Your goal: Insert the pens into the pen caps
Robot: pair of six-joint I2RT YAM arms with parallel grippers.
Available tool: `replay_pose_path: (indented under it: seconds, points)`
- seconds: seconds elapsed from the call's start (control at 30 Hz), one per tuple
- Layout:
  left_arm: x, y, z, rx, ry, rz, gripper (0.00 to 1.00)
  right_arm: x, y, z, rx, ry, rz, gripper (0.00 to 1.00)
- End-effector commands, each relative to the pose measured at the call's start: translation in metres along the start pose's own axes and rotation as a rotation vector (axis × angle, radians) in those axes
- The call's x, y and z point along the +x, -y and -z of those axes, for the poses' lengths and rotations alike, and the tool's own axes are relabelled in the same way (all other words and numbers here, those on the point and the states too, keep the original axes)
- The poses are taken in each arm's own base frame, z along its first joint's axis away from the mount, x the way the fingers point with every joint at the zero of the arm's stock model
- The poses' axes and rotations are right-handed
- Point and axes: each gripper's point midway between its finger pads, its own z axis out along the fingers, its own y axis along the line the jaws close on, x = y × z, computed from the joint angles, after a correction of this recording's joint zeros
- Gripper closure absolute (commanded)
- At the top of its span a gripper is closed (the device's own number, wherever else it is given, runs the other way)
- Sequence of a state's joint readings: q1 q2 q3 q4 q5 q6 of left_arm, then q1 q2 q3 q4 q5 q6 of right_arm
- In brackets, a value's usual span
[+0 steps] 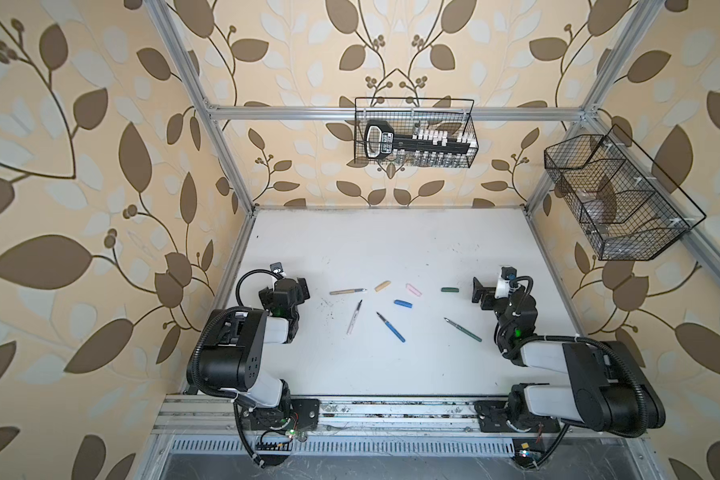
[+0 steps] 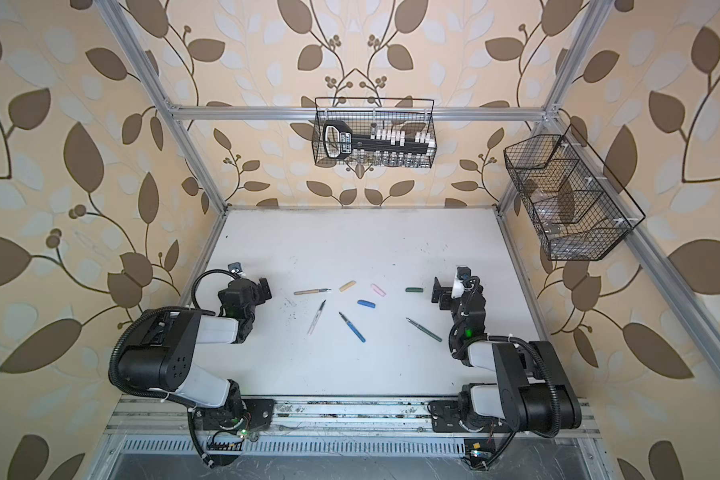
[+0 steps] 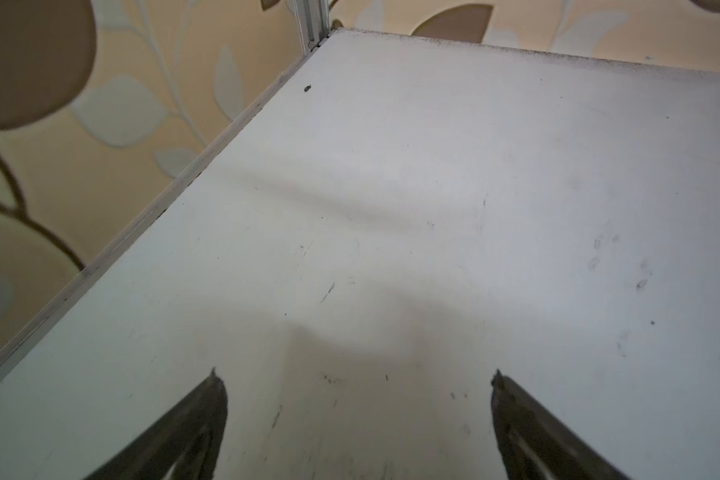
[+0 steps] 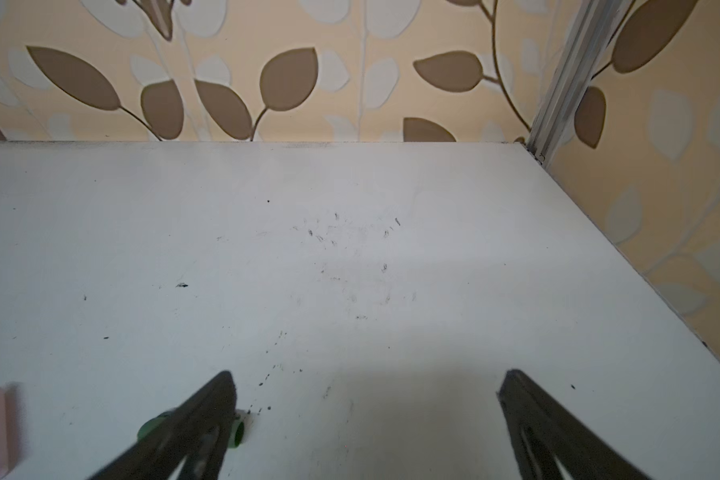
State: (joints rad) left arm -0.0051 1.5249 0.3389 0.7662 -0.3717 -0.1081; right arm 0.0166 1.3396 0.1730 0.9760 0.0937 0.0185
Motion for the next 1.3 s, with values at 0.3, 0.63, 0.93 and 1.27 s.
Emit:
replay_pose_path:
  seconds: [0.3,0.63,0.93,1.27]
  points:
    - [-0.025,0.000,0.001,-0.007,0.064,0.036,0.01,-0.009,0.001,-0.003,0.008,0.023,-0.001,0.00]
    - [-0.024,0.000,0.001,-0.007,0.063,0.036,0.01,-0.009,0.001,-0.003,0.009,0.023,0.000,0.00]
    - [-0.025,0.002,0.000,-0.002,0.058,0.028,0.01,-0.009,-0.001,-0.004,-0.007,0.019,0.003,0.00]
    - [-0.030,0.002,0.003,-0.002,0.083,0.025,0.01,-0.029,-0.002,-0.007,0.035,-0.037,0.027,0.07]
